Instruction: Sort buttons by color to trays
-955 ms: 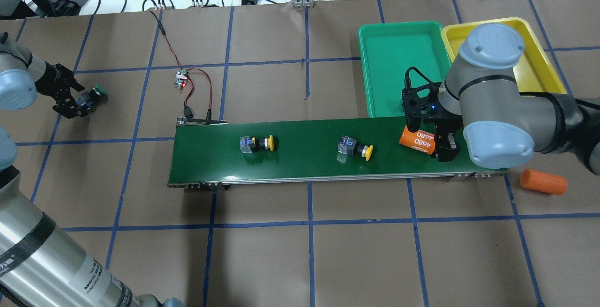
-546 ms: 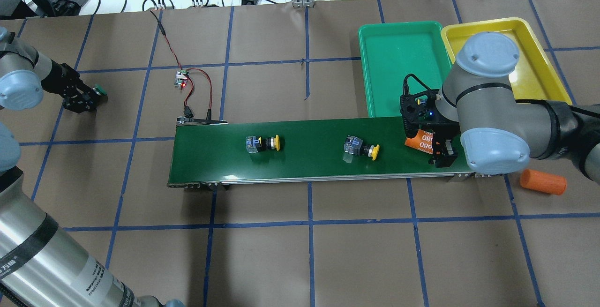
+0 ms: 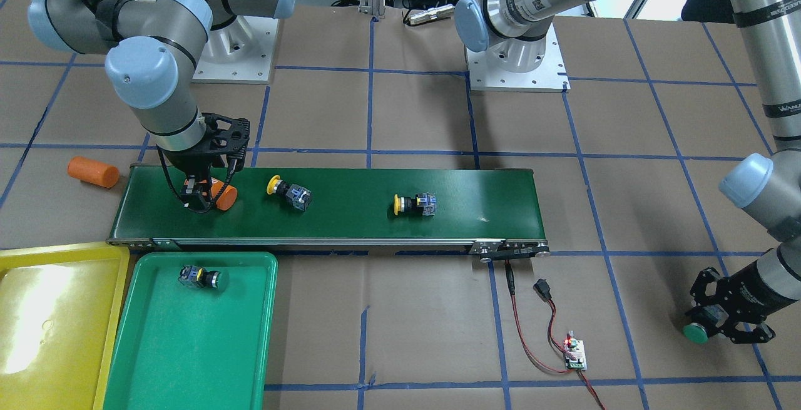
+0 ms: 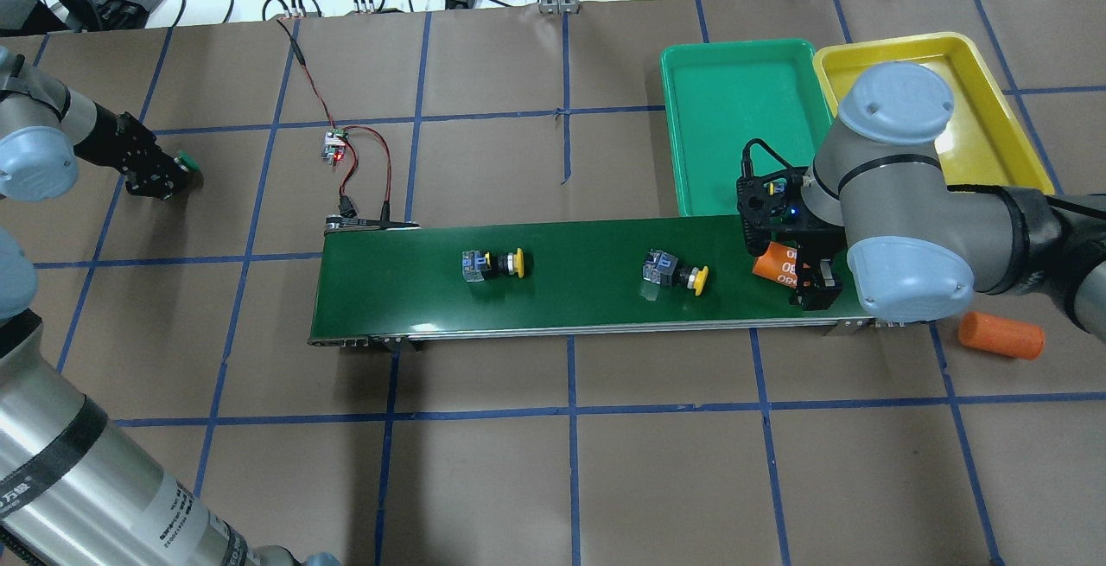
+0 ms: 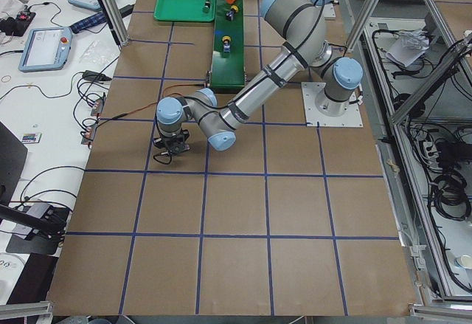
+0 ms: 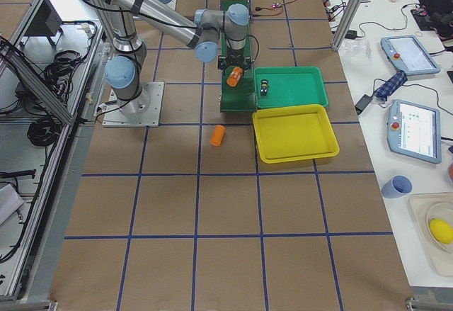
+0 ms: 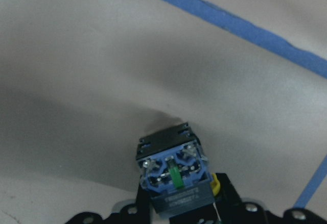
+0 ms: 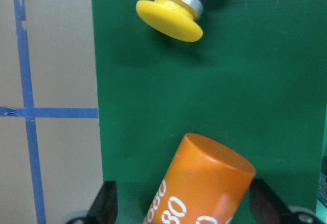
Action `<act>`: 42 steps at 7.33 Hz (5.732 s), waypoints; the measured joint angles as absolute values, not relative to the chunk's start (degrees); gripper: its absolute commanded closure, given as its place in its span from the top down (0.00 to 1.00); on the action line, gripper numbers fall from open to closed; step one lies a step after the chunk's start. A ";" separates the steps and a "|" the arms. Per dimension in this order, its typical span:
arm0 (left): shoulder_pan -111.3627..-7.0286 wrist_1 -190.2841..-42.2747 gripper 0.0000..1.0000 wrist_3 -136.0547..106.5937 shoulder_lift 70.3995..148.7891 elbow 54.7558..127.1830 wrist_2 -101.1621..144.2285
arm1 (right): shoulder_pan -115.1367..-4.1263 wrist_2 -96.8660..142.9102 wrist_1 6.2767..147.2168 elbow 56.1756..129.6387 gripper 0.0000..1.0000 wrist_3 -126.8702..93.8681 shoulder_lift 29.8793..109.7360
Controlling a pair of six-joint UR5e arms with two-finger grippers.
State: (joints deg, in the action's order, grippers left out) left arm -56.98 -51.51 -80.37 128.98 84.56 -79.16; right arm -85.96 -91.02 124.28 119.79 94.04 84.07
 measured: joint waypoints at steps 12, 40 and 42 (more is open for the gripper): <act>-83.24 -56.80 0.76 -70.33 97.44 116.48 -79.17 | -85.96 -91.04 124.28 119.76 0.92 94.11 83.57; -88.08 -71.03 1.00 -22.86 92.87 98.84 -82.18 | -63.13 -87.23 126.30 101.26 0.75 126.55 68.38; -88.35 -82.56 1.00 -21.05 92.66 94.77 -80.31 | -63.37 -84.91 124.71 102.21 0.78 126.28 70.73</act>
